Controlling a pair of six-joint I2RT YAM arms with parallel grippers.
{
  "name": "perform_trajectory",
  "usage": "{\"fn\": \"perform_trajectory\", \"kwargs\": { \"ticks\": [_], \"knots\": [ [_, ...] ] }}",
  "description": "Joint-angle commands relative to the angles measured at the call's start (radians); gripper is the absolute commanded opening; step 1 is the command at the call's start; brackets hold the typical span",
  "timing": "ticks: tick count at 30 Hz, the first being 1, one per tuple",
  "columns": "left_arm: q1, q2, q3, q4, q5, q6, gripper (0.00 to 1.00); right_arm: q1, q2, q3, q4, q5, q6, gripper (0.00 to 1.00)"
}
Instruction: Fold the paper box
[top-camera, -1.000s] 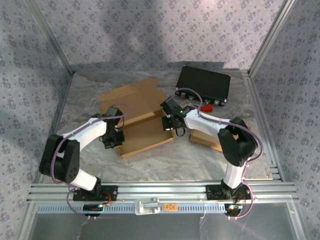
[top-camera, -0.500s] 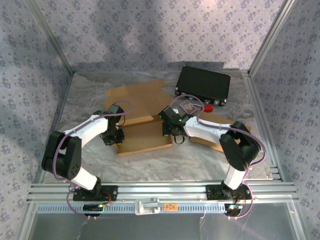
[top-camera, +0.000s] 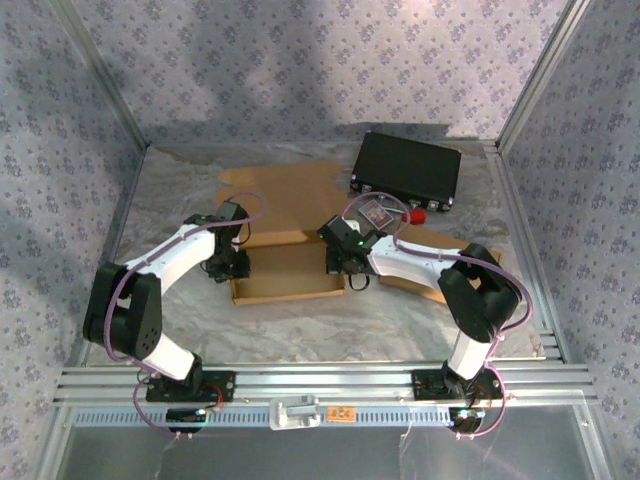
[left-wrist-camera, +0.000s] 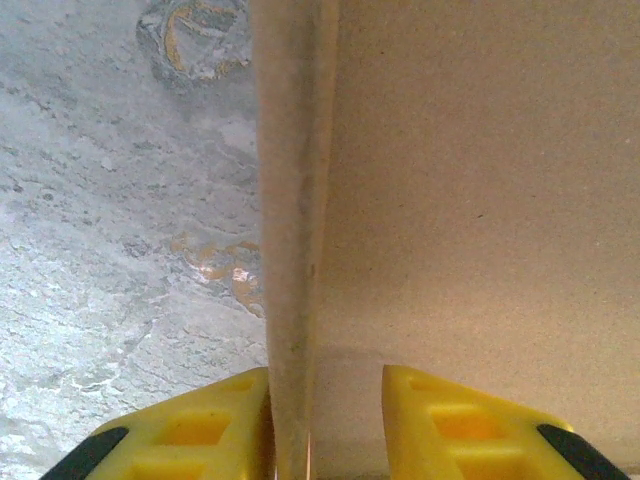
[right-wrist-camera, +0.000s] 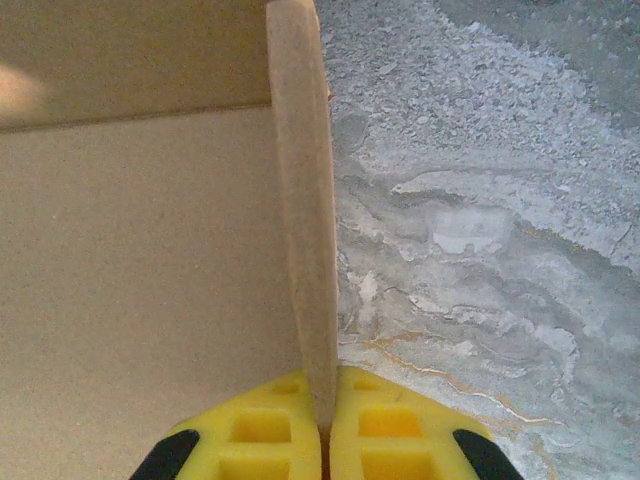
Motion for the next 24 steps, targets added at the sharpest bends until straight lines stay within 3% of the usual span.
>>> {"fn": "perform_trajectory", "kwargs": {
  "ticks": [1, 8, 13, 17, 24],
  "knots": [
    [0.016, -0.040, 0.038, -0.020, 0.043, 0.028, 0.34, 0.007, -0.029, -0.009, 0.020, 0.025, 0.016, 0.00],
    [0.017, -0.064, 0.052, 0.005, 0.138, 0.050, 0.39, 0.006, -0.012, -0.002, 0.006, 0.024, 0.028, 0.00],
    [0.036, -0.099, 0.072, -0.027, 0.043, 0.037, 0.40, 0.003, -0.008, -0.008, 0.004, 0.013, 0.027, 0.00],
    [0.132, -0.120, 0.132, 0.000, 0.031, 0.039, 0.47, 0.000, -0.015, -0.025, 0.011, -0.001, 0.012, 0.00],
    [0.283, 0.059, 0.339, 0.052, 0.121, 0.102, 0.49, -0.014, -0.024, -0.024, -0.003, -0.014, -0.041, 0.00]
  ]
}}
